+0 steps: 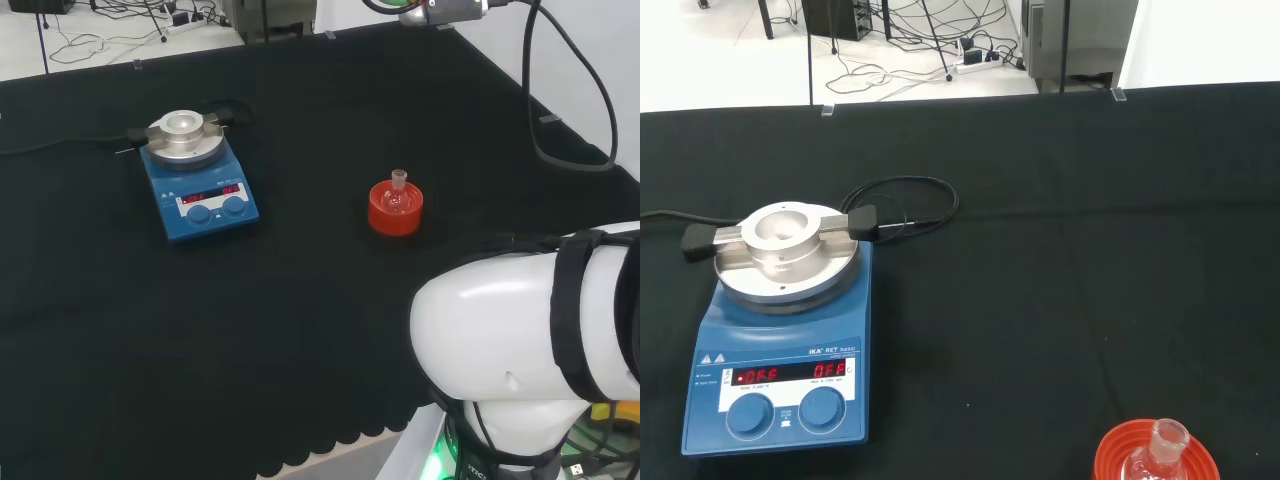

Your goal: Pick up the round-bottom flask.

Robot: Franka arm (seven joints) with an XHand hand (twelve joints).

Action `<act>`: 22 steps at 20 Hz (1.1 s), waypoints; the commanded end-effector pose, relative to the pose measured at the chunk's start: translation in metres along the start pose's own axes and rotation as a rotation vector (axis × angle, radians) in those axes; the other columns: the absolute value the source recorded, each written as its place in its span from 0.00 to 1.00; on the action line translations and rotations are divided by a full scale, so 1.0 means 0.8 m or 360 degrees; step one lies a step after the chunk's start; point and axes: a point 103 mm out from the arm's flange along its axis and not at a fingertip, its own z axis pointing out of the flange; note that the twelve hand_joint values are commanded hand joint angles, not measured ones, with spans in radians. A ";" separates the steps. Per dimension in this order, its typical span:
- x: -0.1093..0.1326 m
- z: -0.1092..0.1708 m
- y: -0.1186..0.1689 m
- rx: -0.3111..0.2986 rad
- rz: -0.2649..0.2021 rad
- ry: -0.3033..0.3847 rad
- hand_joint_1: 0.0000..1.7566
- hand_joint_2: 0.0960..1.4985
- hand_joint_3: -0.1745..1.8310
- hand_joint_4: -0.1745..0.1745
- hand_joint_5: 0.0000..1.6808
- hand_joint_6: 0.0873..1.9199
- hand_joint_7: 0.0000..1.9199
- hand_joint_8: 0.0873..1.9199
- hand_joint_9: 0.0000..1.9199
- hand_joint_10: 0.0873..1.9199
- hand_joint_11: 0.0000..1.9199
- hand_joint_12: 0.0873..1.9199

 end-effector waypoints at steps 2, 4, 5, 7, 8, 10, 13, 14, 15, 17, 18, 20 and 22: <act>0.000 -0.001 0.000 -0.0018 0.0001 -0.0015 0.12 0.78 0.30 0.46 0.19 0.23 0.04 0.27 0.13 0.31 0.02 0.71; 0.001 -0.001 0.000 -0.0016 0.0005 -0.0009 0.09 0.83 0.26 0.47 0.18 0.20 0.03 0.27 0.11 0.32 0.01 0.71; 0.001 -0.001 0.000 -0.0015 0.0006 -0.0009 0.08 0.84 0.25 0.47 0.18 0.20 0.03 0.26 0.11 0.32 0.00 0.71; 0.008 -0.001 0.001 -0.0012 0.0005 -0.0027 0.08 0.85 0.24 0.47 0.18 0.20 0.03 0.26 0.11 0.32 0.00 0.71; 0.009 0.000 0.001 -0.0006 0.0009 -0.0028 0.08 0.85 0.24 0.48 0.18 0.19 0.03 0.26 0.11 0.32 0.00 0.71; 0.005 0.007 0.001 0.0008 0.0024 -0.0017 0.08 0.85 0.24 0.48 0.18 0.19 0.03 0.26 0.11 0.32 0.00 0.71; -0.007 0.023 0.001 0.0035 0.0058 0.0003 0.08 0.86 0.23 0.47 0.18 0.19 0.03 0.26 0.11 0.32 0.00 0.71; -0.012 0.029 0.001 0.0044 0.0073 0.0010 0.09 0.86 0.23 0.47 0.18 0.19 0.03 0.26 0.11 0.32 0.00 0.71; -0.019 0.036 0.001 0.0057 0.0093 0.0019 0.09 0.86 0.23 0.47 0.18 0.19 0.03 0.26 0.11 0.32 0.00 0.71; -0.028 0.049 0.000 0.0077 0.0125 0.0026 0.10 0.85 0.23 0.47 0.18 0.19 0.03 0.26 0.11 0.32 0.00 0.71; -0.032 0.057 0.001 0.0089 0.0139 0.0028 0.10 0.85 0.23 0.47 0.18 0.19 0.03 0.26 0.11 0.32 0.00 0.71; -0.043 0.071 0.003 0.0085 0.0163 0.0035 0.10 0.85 0.23 0.47 0.18 0.19 0.03 0.26 0.11 0.32 0.00 0.71; -0.051 0.085 0.007 0.0059 0.0175 0.0041 0.11 0.85 0.22 0.47 0.19 0.20 0.04 0.26 0.12 0.33 0.01 0.72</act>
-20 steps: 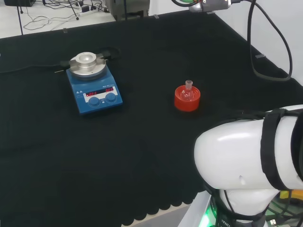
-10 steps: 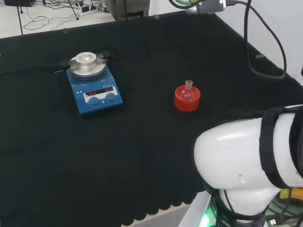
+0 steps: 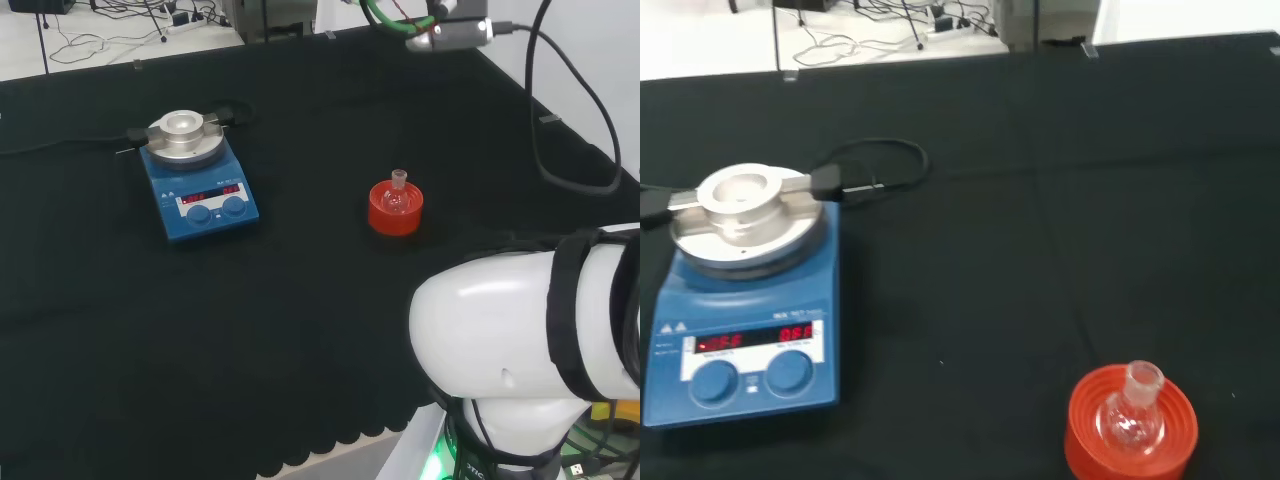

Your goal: Pick up the round-bottom flask.

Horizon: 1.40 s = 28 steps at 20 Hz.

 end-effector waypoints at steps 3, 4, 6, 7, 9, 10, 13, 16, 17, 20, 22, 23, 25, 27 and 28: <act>-0.045 0.073 0.028 -0.0010 0.0109 0.0075 0.17 0.82 0.21 0.46 0.20 0.20 0.05 0.27 0.14 0.33 0.02 0.72; -0.050 0.085 0.035 -0.0003 0.0115 0.0086 0.19 0.81 0.21 0.46 0.20 0.20 0.06 0.27 0.14 0.33 0.03 0.72; -0.063 0.110 0.049 0.0018 0.0121 0.0111 0.23 0.79 0.21 0.46 0.21 0.20 0.07 0.28 0.15 0.33 0.04 0.72; -0.069 0.124 0.057 0.0029 0.0128 0.0127 0.24 0.78 0.20 0.46 0.21 0.20 0.07 0.28 0.16 0.33 0.04 0.72; -0.080 0.146 0.069 0.0034 0.0146 0.0153 0.26 0.76 0.21 0.45 0.21 0.19 0.07 0.28 0.16 0.33 0.04 0.72; -0.085 0.156 0.075 0.0051 0.0143 0.0165 0.26 0.76 0.21 0.45 0.21 0.18 0.07 0.28 0.16 0.33 0.04 0.72; -0.093 0.181 0.092 0.0106 0.0145 0.0168 0.24 0.71 0.24 0.45 0.18 0.10 0.04 0.28 0.11 0.33 0.02 0.71; -0.101 0.199 0.107 0.0170 0.0152 0.0177 0.21 0.68 0.26 0.47 0.13 0.02 0.00 0.21 0.05 0.32 0.00 0.67; -0.103 0.206 0.112 0.0192 0.0156 0.0181 0.20 0.68 0.27 0.48 0.12 0.01 0.00 0.19 0.04 0.32 0.00 0.66; -0.108 0.225 0.125 0.0222 0.0154 0.0202 0.16 0.69 0.27 0.53 0.06 0.00 0.00 0.07 0.01 0.29 0.00 0.60; -0.109 0.239 0.130 0.0221 0.0157 0.0206 0.16 0.69 0.27 0.54 0.05 0.00 0.00 0.04 0.00 0.28 0.00 0.58; -0.109 0.246 0.132 0.0221 0.0155 0.0202 0.16 0.68 0.27 0.54 0.04 0.00 0.00 0.03 0.00 0.28 0.00 0.58; -0.109 0.261 0.134 0.0203 0.0166 0.0209 0.17 0.68 0.27 0.53 0.06 0.00 0.00 0.03 0.00 0.28 0.00 0.57; -0.113 0.277 0.135 0.0187 0.0183 0.0223 0.19 0.66 0.27 0.52 0.07 0.00 0.01 0.04 0.01 0.29 0.00 0.58; -0.115 0.284 0.136 0.0170 0.0192 0.0227 0.19 0.66 0.26 0.51 0.08 0.00 0.01 0.04 0.01 0.29 0.00 0.58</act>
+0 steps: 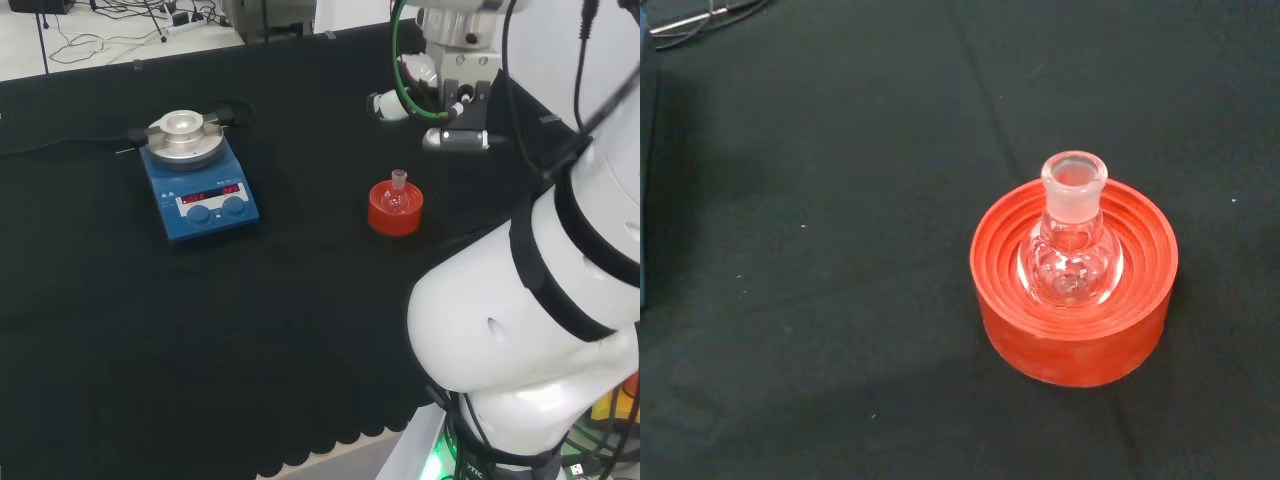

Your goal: Pick up the round-bottom flask.

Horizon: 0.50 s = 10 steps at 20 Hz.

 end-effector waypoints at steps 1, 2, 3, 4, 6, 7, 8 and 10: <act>-0.023 0.041 0.030 -0.0099 0.0040 0.0060 0.21 0.65 0.26 0.51 0.09 0.00 0.02 0.04 0.01 0.30 0.00 0.58; -0.025 0.046 0.032 -0.0115 0.0044 0.0056 0.22 0.64 0.26 0.50 0.10 0.00 0.02 0.05 0.01 0.30 0.00 0.59; -0.027 0.049 0.035 -0.0128 0.0049 0.0053 0.23 0.63 0.26 0.50 0.10 0.00 0.02 0.05 0.02 0.30 0.00 0.59; -0.030 0.053 0.038 -0.0135 0.0056 0.0056 0.24 0.63 0.26 0.50 0.11 0.00 0.02 0.05 0.02 0.30 0.00 0.59; -0.035 0.061 0.042 -0.0150 0.0066 0.0067 0.32 0.58 0.26 0.48 0.16 0.00 0.04 0.09 0.05 0.31 0.00 0.62; -0.038 0.065 0.044 -0.0159 0.0064 0.0071 0.35 0.56 0.27 0.47 0.19 0.00 0.05 0.12 0.06 0.32 0.00 0.63; -0.040 0.068 0.045 -0.0163 0.0063 0.0077 0.37 0.53 0.28 0.45 0.22 0.00 0.05 0.15 0.07 0.32 0.00 0.64; -0.044 0.075 0.047 -0.0161 0.0068 0.0092 0.41 0.50 0.30 0.42 0.28 0.00 0.05 0.21 0.08 0.33 0.00 0.66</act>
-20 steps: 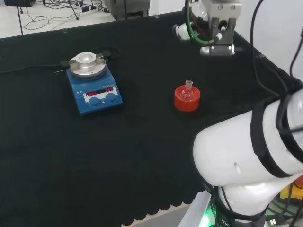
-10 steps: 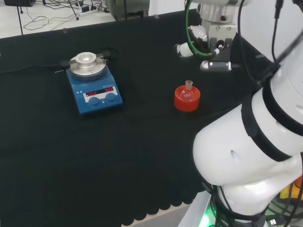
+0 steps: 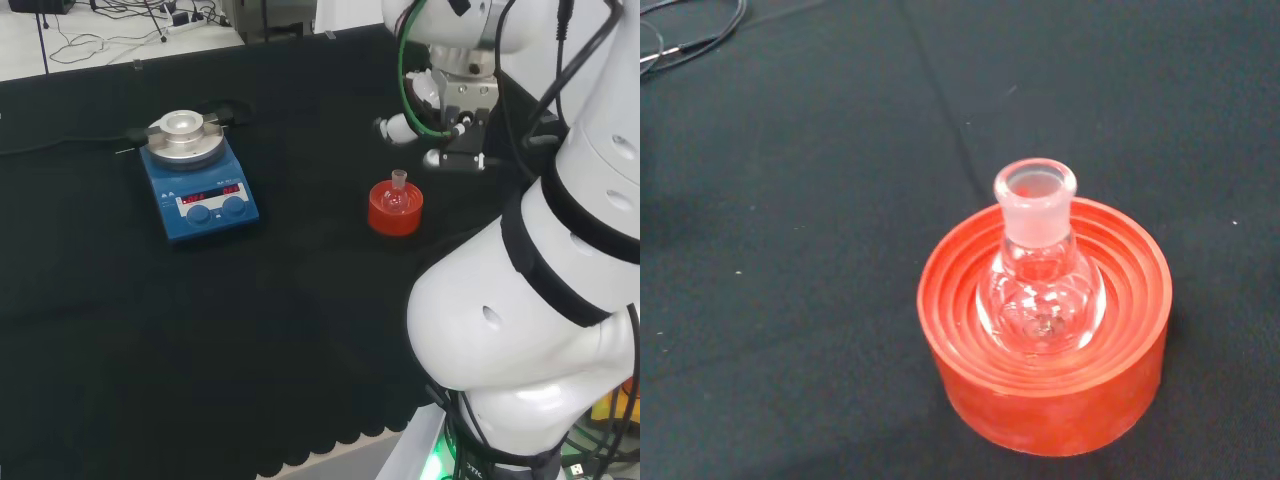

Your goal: Pick up the round-bottom flask.

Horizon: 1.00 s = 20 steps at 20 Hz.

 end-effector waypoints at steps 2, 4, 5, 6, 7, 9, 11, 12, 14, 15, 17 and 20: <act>-0.020 0.034 0.004 -0.0014 0.0028 0.0054 0.43 0.48 0.32 0.40 0.33 0.00 0.05 0.23 0.09 0.33 0.00 0.67; -0.021 0.038 0.005 -0.0010 0.0026 0.0055 0.44 0.47 0.33 0.38 0.38 0.03 0.05 0.25 0.10 0.33 0.00 0.67; -0.021 0.040 0.005 -0.0009 0.0025 0.0057 0.44 0.46 0.33 0.37 0.39 0.04 0.05 0.25 0.11 0.33 0.00 0.68; -0.022 0.043 0.005 -0.0006 0.0025 0.0060 0.44 0.46 0.34 0.37 0.39 0.05 0.05 0.26 0.11 0.33 0.00 0.68; -0.023 0.046 0.005 -0.0003 0.0023 0.0067 0.45 0.45 0.34 0.37 0.39 0.06 0.05 0.26 0.11 0.33 0.00 0.68; -0.023 0.053 0.004 0.0007 0.0016 0.0063 0.45 0.45 0.35 0.37 0.40 0.06 0.05 0.26 0.12 0.33 0.00 0.68; -0.023 0.061 0.004 0.0028 0.0004 0.0046 0.45 0.44 0.35 0.36 0.38 0.09 0.06 0.27 0.12 0.32 0.00 0.69; -0.024 0.066 0.004 0.0038 0.0005 0.0047 0.45 0.44 0.36 0.36 0.37 0.11 0.06 0.27 0.13 0.32 0.00 0.69; -0.026 0.074 0.005 0.0054 0.0009 0.0049 0.45 0.44 0.36 0.36 0.35 0.16 0.06 0.27 0.13 0.32 0.00 0.69; -0.027 0.077 0.005 0.0059 0.0010 0.0050 0.45 0.43 0.37 0.36 0.35 0.17 0.06 0.28 0.13 0.32 0.00 0.69; -0.030 0.084 0.007 0.0069 0.0011 0.0053 0.45 0.43 0.37 0.37 0.34 0.18 0.06 0.28 0.13 0.32 0.00 0.69; -0.031 0.094 0.010 0.0096 0.0015 0.0065 0.45 0.43 0.37 0.37 0.33 0.18 0.06 0.28 0.13 0.32 0.00 0.70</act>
